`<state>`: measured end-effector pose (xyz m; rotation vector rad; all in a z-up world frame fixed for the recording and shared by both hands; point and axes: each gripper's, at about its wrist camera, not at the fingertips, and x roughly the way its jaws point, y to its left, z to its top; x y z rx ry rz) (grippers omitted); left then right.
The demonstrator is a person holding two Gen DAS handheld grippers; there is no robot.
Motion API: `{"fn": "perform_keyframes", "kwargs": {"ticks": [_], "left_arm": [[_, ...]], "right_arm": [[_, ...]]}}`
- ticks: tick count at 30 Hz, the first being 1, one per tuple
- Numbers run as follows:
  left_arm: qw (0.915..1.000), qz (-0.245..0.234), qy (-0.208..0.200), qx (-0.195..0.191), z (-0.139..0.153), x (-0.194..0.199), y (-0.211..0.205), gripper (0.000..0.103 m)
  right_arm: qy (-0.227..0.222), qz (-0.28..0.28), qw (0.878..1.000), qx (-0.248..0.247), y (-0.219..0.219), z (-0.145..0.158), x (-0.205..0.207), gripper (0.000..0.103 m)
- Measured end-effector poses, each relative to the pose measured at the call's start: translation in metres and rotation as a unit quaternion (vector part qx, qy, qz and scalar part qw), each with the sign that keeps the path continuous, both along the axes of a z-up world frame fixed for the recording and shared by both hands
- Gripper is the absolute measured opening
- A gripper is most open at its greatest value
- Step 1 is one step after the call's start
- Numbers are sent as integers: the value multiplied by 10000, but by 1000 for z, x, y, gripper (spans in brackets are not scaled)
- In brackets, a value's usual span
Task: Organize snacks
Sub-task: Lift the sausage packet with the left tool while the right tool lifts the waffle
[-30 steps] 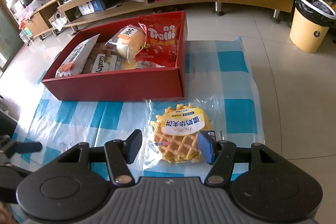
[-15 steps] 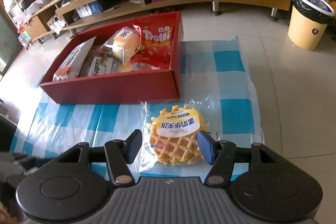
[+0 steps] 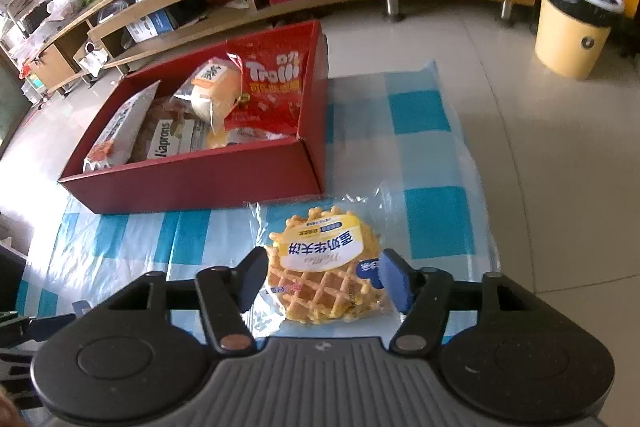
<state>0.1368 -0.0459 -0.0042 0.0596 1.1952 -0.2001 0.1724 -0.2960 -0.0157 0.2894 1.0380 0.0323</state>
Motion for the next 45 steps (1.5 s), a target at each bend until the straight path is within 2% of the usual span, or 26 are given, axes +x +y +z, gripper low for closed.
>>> {"fn": "perform_keyframes", "kwargs": {"ticks": [3,6,11,14,16,17,23,25,27,28,31,34,39,45], "left_arm": [[10000,13,5,-39,0,2,4,68],[10000,-27,-35,34,-1,1,6,68],[9993,-170,144,286,-19,2,5,72],[9977,-322,220,546,-32,1,2,76],[9968,-320,256,681,-38,1,3,80],[9967,-325,261,695,-41,0,4,84],[9961,-292,200,806,-45,-8,14,99],[9972,-186,221,691,-46,-12,22,99],[9976,-160,110,658,-46,-18,23,98],[9978,-172,76,636,-46,-20,23,94],[9980,-286,20,563,-38,-25,18,76],[9973,-362,20,634,-36,-27,12,75],[9976,-374,11,587,-32,-29,13,75],[9966,-447,-352,591,-12,-31,6,75]], "right_arm": [[18,-24,10000,31,4,-7,7,66],[-40,54,9998,-175,12,-10,14,71],[-50,181,9993,-322,23,-19,25,94],[-35,478,9963,-717,39,-25,30,101],[-52,567,9935,-984,46,-31,30,101],[-27,584,9922,-1098,48,-35,31,101],[25,740,9885,-1317,50,-47,29,101],[17,748,9886,-1309,50,-47,28,101],[-8,740,9888,-1297,49,-46,27,95],[-23,727,9888,-1303,50,-45,27,88],[-73,721,9899,-1215,54,-39,21,80],[-92,799,9906,-1104,59,-34,13,76],[-210,803,9916,-989,62,-22,0,74],[-523,892,9897,-988,69,6,-12,74]]}}
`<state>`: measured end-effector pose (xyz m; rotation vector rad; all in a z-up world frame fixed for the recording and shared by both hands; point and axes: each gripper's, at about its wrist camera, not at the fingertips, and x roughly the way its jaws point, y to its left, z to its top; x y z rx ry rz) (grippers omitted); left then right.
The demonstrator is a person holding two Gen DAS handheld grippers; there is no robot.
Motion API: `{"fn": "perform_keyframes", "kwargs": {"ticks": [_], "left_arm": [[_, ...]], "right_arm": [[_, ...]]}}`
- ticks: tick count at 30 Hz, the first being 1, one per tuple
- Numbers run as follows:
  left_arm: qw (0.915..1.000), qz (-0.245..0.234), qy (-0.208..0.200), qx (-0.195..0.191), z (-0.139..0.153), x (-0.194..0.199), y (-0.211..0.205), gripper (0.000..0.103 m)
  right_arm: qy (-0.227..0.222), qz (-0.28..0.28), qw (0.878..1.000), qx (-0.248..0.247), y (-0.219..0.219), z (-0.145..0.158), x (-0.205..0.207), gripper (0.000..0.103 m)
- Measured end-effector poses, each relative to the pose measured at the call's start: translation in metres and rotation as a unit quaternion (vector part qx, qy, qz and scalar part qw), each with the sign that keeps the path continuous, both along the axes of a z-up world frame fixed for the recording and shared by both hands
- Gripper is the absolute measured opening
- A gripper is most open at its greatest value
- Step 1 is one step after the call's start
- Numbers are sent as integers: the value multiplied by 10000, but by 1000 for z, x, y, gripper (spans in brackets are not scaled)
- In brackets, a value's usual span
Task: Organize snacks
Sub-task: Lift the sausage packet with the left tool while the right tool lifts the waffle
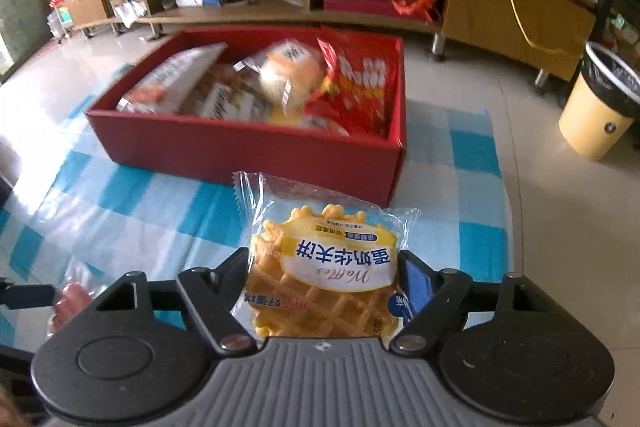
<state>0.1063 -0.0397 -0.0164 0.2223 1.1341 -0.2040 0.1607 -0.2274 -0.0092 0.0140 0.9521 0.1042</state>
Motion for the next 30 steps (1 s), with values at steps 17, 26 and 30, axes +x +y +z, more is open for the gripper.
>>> {"fn": "perform_keyframes", "kwargs": {"ticks": [17,26,30], "left_arm": [[9991,-5,-420,-56,25,1,-2,75],[9982,91,-568,-167,39,5,1,75],[9975,133,-666,-220,47,10,0,75]], "right_arm": [[-257,286,9993,-2,10,35,-39,74],[-409,336,9984,193,10,46,-62,74],[-497,216,9983,220,7,48,-58,74]]}}
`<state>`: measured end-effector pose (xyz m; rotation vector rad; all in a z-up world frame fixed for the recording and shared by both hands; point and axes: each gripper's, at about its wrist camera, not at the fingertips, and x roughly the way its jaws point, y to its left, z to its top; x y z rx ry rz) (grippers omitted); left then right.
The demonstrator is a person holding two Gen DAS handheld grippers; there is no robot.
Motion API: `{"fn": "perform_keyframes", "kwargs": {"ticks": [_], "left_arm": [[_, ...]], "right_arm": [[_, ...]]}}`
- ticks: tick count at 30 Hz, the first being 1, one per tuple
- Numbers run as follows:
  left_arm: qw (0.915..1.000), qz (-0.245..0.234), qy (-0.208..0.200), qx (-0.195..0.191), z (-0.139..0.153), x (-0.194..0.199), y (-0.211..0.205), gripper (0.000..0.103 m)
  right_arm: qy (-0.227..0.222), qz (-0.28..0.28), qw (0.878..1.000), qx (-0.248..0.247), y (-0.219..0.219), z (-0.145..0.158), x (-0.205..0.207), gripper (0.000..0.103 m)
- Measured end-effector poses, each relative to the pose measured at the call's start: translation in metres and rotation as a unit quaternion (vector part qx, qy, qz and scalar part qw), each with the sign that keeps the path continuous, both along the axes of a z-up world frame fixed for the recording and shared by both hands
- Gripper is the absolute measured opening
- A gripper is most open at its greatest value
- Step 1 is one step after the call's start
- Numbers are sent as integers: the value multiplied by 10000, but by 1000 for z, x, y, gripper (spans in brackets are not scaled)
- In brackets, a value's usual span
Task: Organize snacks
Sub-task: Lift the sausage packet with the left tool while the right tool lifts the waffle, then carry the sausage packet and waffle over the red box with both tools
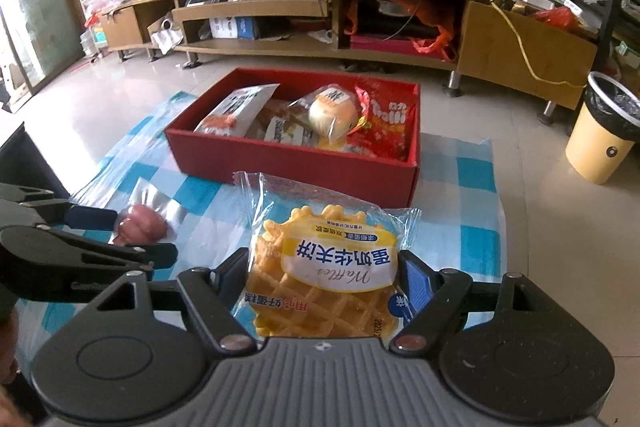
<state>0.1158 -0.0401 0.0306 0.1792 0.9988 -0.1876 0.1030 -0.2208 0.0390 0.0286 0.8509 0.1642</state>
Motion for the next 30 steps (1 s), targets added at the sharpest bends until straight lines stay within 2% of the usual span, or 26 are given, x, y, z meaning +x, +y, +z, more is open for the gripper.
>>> {"fn": "perform_keyframes", "kwargs": {"ticks": [17,30], "left_arm": [[9984,124,-545,-116,36,28,-15,75],[9957,250,-862,-210,56,56,-23,75]], "right_arm": [[-659,-242,9974,189,-9,31,26,74],[-979,-440,9937,329,-16,47,52,74]]}}
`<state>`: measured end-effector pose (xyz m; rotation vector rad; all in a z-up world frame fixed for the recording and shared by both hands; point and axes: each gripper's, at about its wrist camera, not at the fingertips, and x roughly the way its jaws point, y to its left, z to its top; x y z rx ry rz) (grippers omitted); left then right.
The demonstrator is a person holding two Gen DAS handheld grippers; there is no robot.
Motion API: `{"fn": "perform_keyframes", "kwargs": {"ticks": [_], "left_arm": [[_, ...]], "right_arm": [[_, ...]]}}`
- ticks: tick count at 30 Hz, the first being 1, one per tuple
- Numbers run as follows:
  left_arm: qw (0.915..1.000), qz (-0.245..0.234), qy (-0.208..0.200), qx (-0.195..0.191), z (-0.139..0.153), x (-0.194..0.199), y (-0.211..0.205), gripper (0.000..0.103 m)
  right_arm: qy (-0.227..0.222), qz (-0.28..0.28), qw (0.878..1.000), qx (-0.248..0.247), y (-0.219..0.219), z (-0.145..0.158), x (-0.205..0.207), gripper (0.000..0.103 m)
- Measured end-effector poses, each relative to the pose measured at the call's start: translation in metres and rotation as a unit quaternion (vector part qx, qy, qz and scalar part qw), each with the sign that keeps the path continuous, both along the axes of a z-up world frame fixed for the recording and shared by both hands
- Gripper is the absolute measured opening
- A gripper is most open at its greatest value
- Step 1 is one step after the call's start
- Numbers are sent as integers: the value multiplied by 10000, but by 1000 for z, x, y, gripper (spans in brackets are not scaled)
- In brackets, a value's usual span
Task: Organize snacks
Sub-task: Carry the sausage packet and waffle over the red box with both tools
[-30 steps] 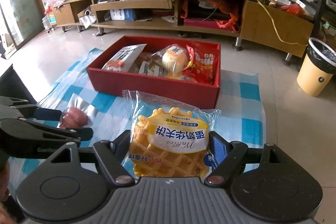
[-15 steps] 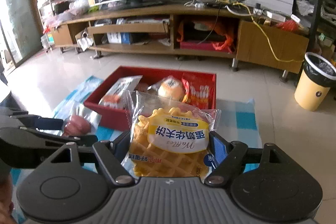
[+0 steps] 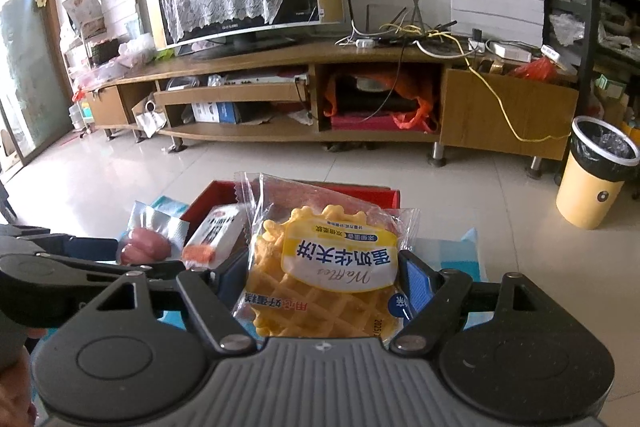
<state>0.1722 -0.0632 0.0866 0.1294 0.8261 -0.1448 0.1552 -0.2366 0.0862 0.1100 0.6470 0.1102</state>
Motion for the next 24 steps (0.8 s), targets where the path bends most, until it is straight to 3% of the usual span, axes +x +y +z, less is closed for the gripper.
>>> {"fn": "perform_keyframes", "kwargs": {"ticks": [13,24], "left_arm": [[9998,56,-198,36,6,32,-11,76],[9996,151,-196,141,1,55,-14,76]], "right_arm": [[-222,-117,9997,9,-9,10,31,74],[-146,-174,9997,11,-15,4,60,74]]}}
